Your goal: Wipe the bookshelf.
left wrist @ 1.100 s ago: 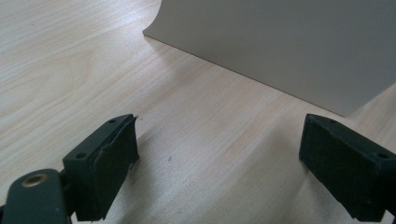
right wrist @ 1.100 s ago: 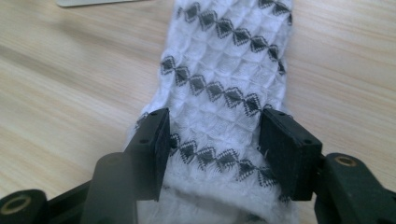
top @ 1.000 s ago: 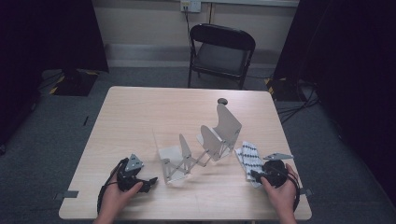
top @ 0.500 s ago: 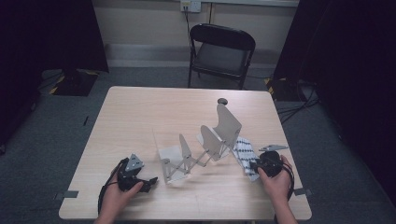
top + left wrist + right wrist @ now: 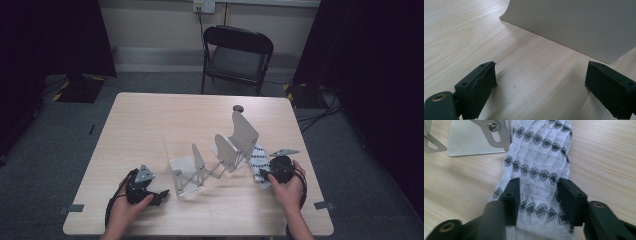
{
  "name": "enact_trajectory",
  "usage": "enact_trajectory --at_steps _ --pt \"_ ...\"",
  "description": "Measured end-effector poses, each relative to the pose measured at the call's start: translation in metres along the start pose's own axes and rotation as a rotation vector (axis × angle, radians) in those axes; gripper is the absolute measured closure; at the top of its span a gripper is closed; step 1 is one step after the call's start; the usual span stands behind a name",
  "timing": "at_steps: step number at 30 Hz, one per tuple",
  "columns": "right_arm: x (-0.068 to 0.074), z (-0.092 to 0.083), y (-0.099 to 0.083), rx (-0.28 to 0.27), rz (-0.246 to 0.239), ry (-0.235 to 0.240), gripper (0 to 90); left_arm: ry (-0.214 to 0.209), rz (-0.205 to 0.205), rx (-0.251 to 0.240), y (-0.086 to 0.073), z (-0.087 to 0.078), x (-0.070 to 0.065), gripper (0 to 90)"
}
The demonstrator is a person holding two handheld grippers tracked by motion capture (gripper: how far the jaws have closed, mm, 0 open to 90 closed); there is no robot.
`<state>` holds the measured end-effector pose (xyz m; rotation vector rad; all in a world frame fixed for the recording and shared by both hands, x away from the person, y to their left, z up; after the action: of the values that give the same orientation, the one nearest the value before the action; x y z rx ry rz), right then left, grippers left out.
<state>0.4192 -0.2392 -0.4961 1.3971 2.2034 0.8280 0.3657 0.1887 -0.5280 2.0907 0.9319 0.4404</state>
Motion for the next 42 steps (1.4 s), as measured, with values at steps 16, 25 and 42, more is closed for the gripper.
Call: enact_trajectory --at_steps 16,25,42 --pt "-0.013 0.001 -0.023 -0.040 0.071 -0.004 46.9 -0.002 0.006 0.005 0.000 0.001 0.000 8.6" --pt "-0.011 0.011 -0.008 -0.026 0.039 0.029 64.6 -0.003 0.000 0.005 0.001 0.002 0.000 7.5" --pt "-0.014 0.007 -0.001 -0.031 0.096 0.006 38.5 -0.012 0.004 0.014 0.003 0.006 -0.001 4.1"
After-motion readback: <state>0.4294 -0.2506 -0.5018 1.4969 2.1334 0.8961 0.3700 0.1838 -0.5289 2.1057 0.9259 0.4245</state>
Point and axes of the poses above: each handheld gripper's, and its own axes: z roughly forward along the jaws, y roughly out of its top, x roughly to its left, the point moved 4 cm from there along z, roughly forward along the jaws, and after that the axes turned 4 degrees about -x, right-handed, at the moved point
